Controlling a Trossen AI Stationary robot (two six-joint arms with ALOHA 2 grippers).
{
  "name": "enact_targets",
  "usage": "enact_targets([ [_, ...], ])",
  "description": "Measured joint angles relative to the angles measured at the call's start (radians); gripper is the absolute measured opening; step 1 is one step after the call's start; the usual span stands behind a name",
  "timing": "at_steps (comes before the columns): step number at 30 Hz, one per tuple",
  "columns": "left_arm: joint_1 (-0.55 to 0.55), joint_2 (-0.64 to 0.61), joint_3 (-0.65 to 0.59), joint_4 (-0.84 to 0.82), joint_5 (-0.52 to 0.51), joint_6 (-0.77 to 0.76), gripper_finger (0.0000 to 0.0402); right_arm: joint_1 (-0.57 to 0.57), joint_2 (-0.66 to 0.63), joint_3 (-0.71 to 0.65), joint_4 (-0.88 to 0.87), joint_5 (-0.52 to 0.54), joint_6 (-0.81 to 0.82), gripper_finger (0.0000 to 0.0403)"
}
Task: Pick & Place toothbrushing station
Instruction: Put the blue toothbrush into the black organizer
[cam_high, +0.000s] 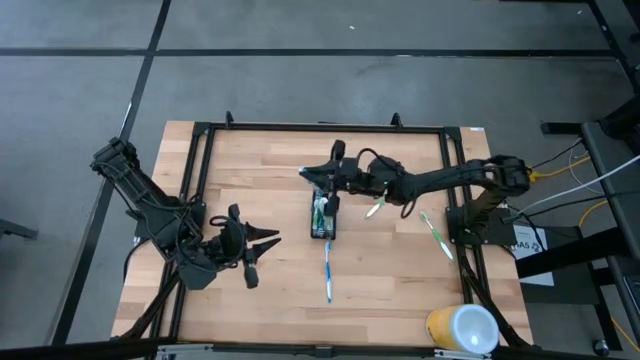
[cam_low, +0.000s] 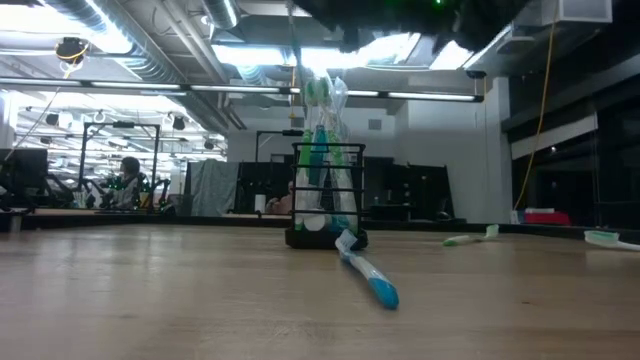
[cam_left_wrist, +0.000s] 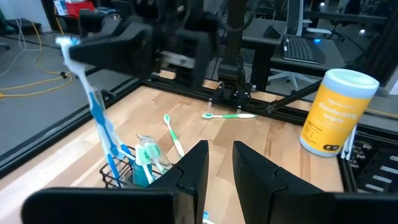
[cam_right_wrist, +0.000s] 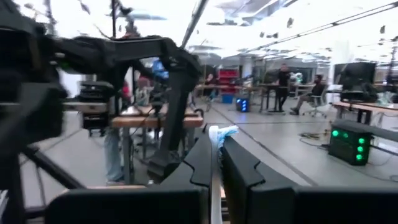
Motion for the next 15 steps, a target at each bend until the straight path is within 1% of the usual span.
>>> enact_targets([
  [2, -0.008, 0.0, 0.0, -0.001, 0.0, -0.004, 0.0067, -0.013, 0.01, -0.052, 0.096, 0.013, 0.012, 0.0015],
  [4, -0.016, 0.0, 0.0, -0.003, -0.001, -0.007, 0.0067, -0.024, 0.007, -0.091, 0.14, 0.024, 0.012, 0.0015],
  [15, -0.004, 0.0, 0.0, -0.016, 0.013, -0.008, 0.0067, -0.04, 0.014, -0.166, 0.155, 0.016, 0.046, 0.0015],
])
